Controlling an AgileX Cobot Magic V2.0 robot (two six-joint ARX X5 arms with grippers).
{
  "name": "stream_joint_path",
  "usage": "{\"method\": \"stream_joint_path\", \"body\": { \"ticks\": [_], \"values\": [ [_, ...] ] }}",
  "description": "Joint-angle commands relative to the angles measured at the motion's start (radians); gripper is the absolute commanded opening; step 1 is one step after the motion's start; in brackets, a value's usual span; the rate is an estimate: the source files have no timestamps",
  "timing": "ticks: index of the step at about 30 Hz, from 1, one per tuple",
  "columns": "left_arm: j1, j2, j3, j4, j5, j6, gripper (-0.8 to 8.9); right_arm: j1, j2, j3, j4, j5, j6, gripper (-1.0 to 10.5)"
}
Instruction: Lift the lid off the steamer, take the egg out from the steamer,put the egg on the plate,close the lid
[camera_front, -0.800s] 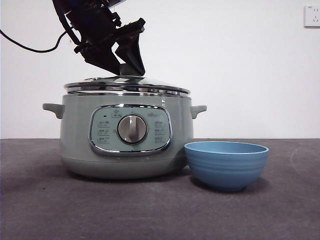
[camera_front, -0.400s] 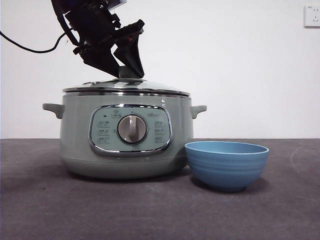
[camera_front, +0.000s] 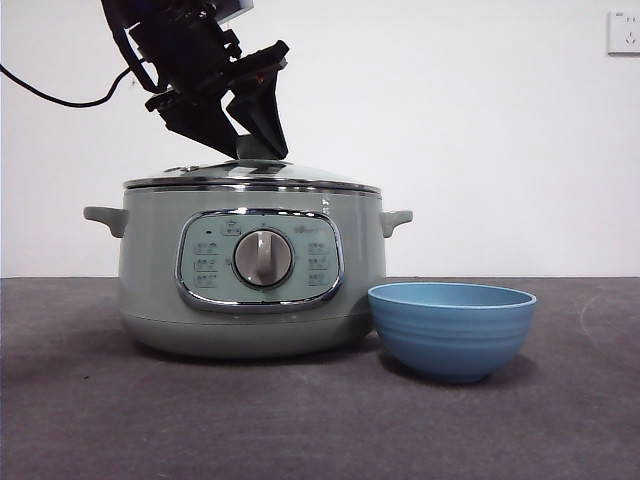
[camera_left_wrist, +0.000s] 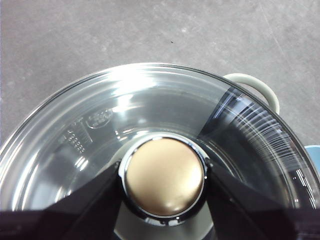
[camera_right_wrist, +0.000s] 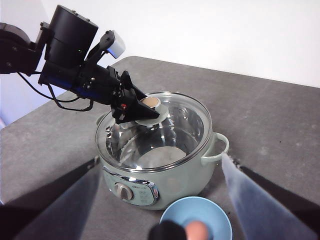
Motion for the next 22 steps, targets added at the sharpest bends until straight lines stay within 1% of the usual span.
{"method": "stream_joint_path", "body": {
  "ticks": [1,2,3,5,7,8,17,22],
  "values": [
    [-0.001,0.003,0.006,-0.028,-0.001,0.000,0.06,0.002,-0.002,-0.005,0.005,-0.001,0.010,4.1],
    [-0.001,0.006,0.006,-0.040,-0.001,0.000,0.15,0.002,-0.002,-0.005,0.005,-0.002,0.010,4.1],
    [-0.001,0.009,0.006,-0.051,-0.002,0.000,0.73,0.002,-0.002,-0.005,0.005,-0.002,0.010,4.1],
    [-0.001,0.008,0.006,-0.056,-0.002,0.000,2.36,0.002,-0.002,-0.005,0.005,-0.002,0.010,4.1],
    [-0.001,0.008,0.006,-0.048,-0.001,-0.002,4.46,0.002,-0.001,-0.005,0.005,-0.002,0.010,4.1],
    [-0.001,0.008,0.007,-0.046,-0.001,-0.003,4.96,0.002,-0.001,-0.005,0.004,-0.002,0.010,4.1],
    [0.002,-0.003,0.017,-0.027,-0.002,-0.002,5.03,0.002,-0.001,-0.005,-0.026,-0.002,0.010,4.1],
    [0.002,-0.038,0.057,-0.052,-0.002,-0.002,5.03,0.002,-0.001,-0.005,-0.036,-0.002,0.010,4.1]
  ]
}}
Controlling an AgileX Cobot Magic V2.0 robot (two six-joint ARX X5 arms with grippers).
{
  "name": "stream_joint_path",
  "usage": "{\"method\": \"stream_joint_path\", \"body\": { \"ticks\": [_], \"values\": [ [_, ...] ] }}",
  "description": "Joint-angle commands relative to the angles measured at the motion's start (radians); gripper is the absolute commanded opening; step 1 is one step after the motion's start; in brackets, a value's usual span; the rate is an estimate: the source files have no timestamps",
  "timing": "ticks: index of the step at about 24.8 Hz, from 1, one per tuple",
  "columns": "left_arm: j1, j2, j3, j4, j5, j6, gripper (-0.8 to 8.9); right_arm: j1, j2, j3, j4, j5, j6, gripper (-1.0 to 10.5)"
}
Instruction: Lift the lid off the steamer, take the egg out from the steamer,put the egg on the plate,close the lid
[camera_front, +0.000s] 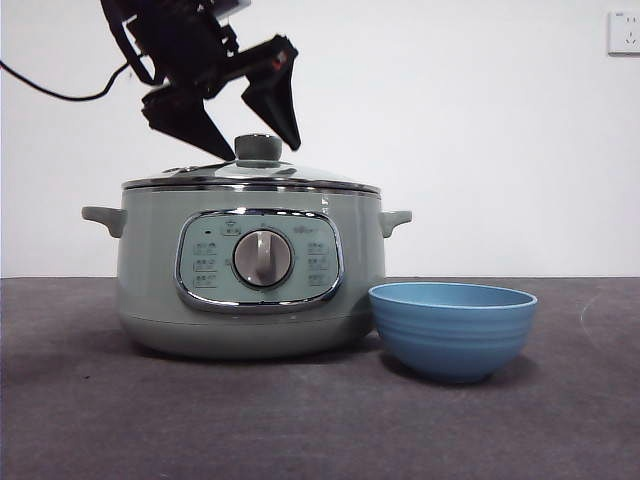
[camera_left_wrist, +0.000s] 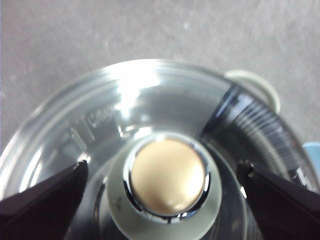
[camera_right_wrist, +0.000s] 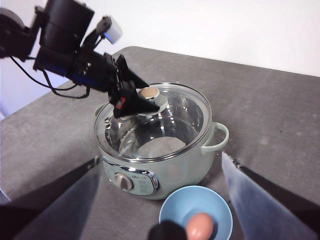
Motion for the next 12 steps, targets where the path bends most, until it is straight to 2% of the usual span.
{"method": "stream_joint_path", "body": {
  "ticks": [1,7,12],
  "values": [
    [0.001,-0.041,0.035,-0.017,-0.002,0.004,5.04,0.002,-0.001,-0.005,0.000,-0.002,0.010,4.1],
    [0.001,-0.158,0.075,-0.113,0.000,0.004,5.03,0.002,-0.001,-0.005,-0.028,-0.003,0.010,4.1],
    [-0.001,-0.280,0.144,-0.356,0.008,0.004,5.02,0.002,-0.001,-0.005,-0.074,-0.010,0.010,4.1]
  ]
}}
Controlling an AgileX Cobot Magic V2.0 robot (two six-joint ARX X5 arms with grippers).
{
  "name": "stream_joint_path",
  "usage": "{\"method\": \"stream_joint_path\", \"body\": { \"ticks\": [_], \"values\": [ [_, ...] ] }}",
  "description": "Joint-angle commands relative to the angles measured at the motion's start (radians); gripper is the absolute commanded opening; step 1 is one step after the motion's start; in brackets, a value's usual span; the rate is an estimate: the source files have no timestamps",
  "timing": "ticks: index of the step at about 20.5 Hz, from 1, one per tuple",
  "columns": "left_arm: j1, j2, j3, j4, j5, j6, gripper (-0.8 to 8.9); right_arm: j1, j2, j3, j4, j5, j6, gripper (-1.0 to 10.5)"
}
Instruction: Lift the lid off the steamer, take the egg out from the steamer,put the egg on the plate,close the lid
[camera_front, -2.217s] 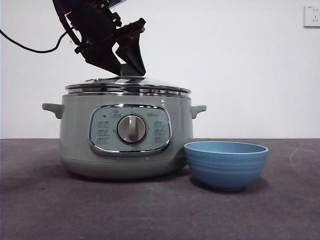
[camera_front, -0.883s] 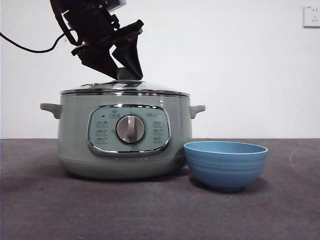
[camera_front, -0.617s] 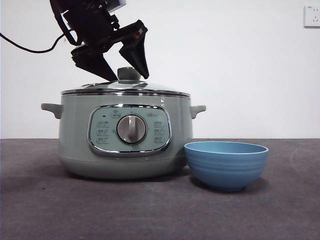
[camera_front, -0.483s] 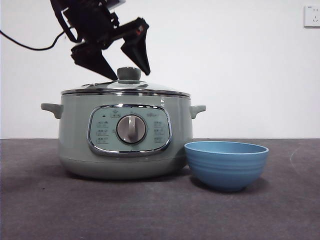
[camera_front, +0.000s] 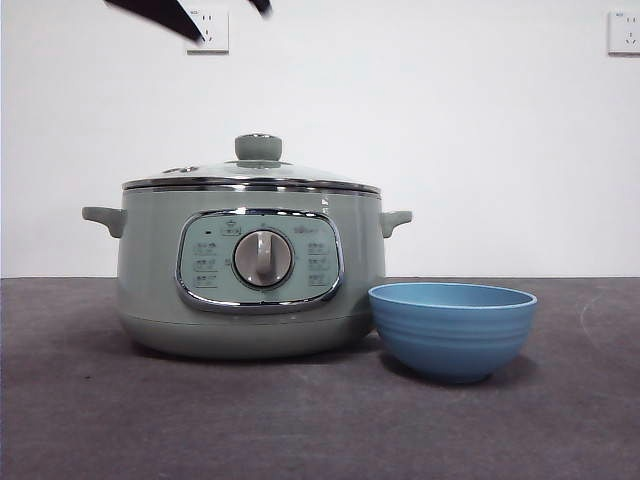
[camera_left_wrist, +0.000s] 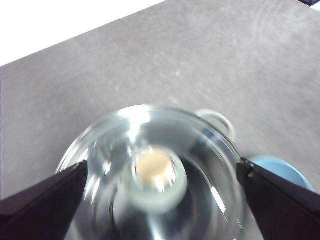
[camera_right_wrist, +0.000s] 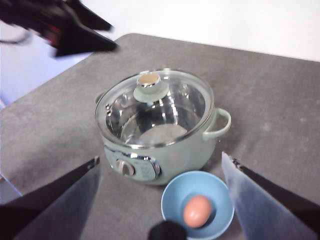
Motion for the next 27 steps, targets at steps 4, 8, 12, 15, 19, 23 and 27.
{"method": "stream_joint_path", "body": {
  "ticks": [4,8,12,15,19,23,27],
  "values": [
    [-0.003,-0.124,0.073,-0.292,0.033,0.003,5.01,0.002,-0.001,-0.005,-0.076,-0.031,0.010,4.1],
    [-0.003,-0.201,0.080,-0.413,0.111,0.001,4.99,0.002,-0.001,-0.005,-0.135,-0.071,0.010,4.1],
    [-0.003,-0.248,0.080,-0.506,0.137,0.000,4.99,0.002,-0.001,-0.005,-0.195,-0.134,0.013,4.1],
    [-0.003,-0.262,0.080,-0.568,0.137,0.001,4.99,0.002,-0.001,-0.005,-0.239,-0.134,0.013,4.1],
    [-0.003,-0.264,0.080,-0.620,0.136,0.003,4.98,0.002,-0.001,-0.005,-0.283,-0.134,0.013,4.1],
    [-0.003,-0.264,0.080,-0.632,0.136,0.004,3.23,0.002,-0.001,-0.005,-0.304,-0.134,0.014,3.8],
    [-0.003,-0.264,0.080,-0.631,0.136,0.008,-0.19,0.002,-0.001,-0.005,-0.319,-0.134,0.013,-0.3]
  ]
}}
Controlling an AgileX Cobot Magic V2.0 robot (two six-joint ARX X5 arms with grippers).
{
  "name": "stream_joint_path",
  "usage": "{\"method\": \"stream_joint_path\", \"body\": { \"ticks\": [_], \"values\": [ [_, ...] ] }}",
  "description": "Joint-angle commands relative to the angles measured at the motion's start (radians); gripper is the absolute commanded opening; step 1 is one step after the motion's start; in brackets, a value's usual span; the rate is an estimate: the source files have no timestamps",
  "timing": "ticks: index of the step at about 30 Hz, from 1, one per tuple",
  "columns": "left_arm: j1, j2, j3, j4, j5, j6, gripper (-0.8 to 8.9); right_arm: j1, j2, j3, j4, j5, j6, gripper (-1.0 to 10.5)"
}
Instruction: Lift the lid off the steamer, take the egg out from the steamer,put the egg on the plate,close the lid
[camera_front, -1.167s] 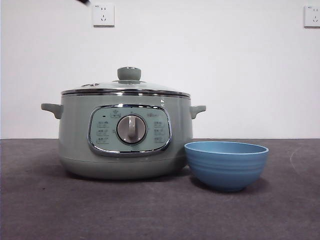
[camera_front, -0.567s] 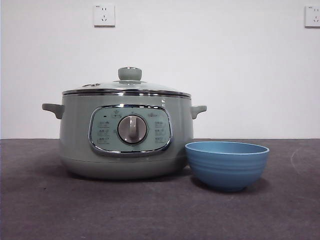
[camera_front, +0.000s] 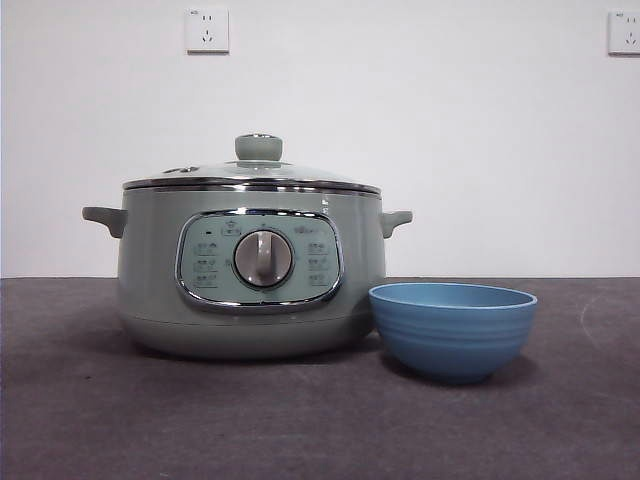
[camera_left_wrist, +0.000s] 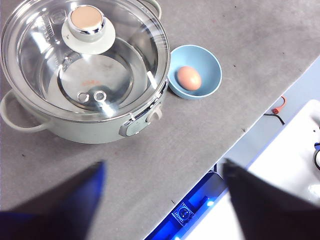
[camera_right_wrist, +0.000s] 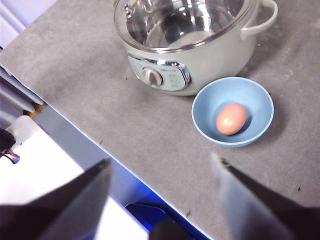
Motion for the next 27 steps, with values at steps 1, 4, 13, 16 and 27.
{"method": "stream_joint_path", "body": {
  "ticks": [1,4,13,16,27],
  "values": [
    [-0.002,0.000,-0.002,0.002,0.002,0.009,-0.09,0.002,-0.001,-0.005,-0.003,-0.002,0.006,0.0],
    [-0.002,-0.001,-0.002,0.002,0.001,0.010,-0.08,0.002,-0.001,-0.005,-0.003,0.000,0.006,-0.1],
    [-0.001,0.000,-0.002,0.020,-0.002,0.009,-0.04,0.002,-0.001,-0.005,-0.004,0.003,0.006,0.0],
    [-0.001,0.000,-0.002,0.020,-0.003,0.009,-0.04,0.002,-0.001,-0.005,-0.004,0.003,0.006,0.0],
    [-0.001,0.000,-0.002,0.021,-0.004,0.009,-0.04,0.002,-0.001,-0.005,-0.004,0.003,0.006,0.0]
  ]
}}
